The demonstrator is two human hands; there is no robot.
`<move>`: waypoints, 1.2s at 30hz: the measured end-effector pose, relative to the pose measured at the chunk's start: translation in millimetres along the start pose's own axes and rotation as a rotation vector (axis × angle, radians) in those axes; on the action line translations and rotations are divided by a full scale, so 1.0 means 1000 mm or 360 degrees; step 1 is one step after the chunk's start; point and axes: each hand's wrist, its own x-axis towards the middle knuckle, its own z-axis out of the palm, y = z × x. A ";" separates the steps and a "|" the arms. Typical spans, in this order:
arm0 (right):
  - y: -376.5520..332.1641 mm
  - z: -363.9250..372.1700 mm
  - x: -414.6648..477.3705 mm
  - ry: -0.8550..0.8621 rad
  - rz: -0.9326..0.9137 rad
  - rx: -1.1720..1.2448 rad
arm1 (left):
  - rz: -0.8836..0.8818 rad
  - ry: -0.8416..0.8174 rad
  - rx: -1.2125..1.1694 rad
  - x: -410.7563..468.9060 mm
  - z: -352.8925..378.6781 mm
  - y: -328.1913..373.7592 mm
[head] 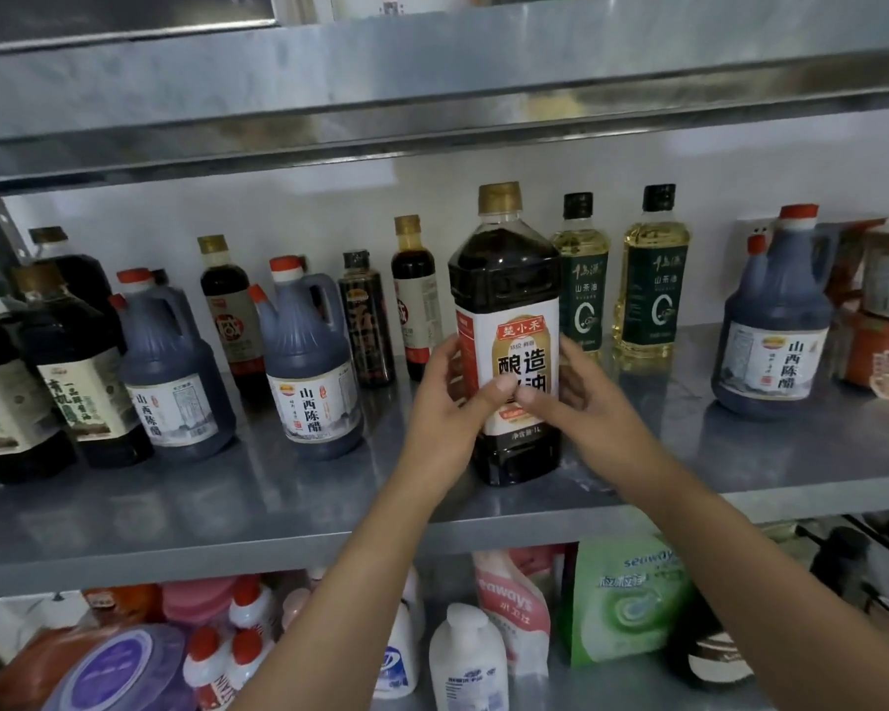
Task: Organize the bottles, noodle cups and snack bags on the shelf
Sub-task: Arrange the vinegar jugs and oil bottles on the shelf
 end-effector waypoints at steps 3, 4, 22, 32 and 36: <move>0.007 -0.009 0.000 -0.0067 0.0016 0.0197 | 0.0031 0.0001 0.0023 -0.003 -0.002 -0.006; 0.010 -0.009 0.002 -0.0054 0.0013 0.0222 | 0.0024 0.0020 -0.0007 -0.001 -0.003 -0.007; 0.029 0.010 0.035 0.0373 -0.0126 0.0104 | -0.0041 0.0035 -0.0192 0.049 -0.003 -0.035; 0.024 0.013 0.030 0.0379 -0.0175 0.0040 | 0.0036 0.0025 -0.0131 0.045 -0.003 -0.028; 0.025 0.013 0.030 0.0412 -0.0143 0.0046 | -0.0013 0.0033 -0.0121 0.045 -0.002 -0.025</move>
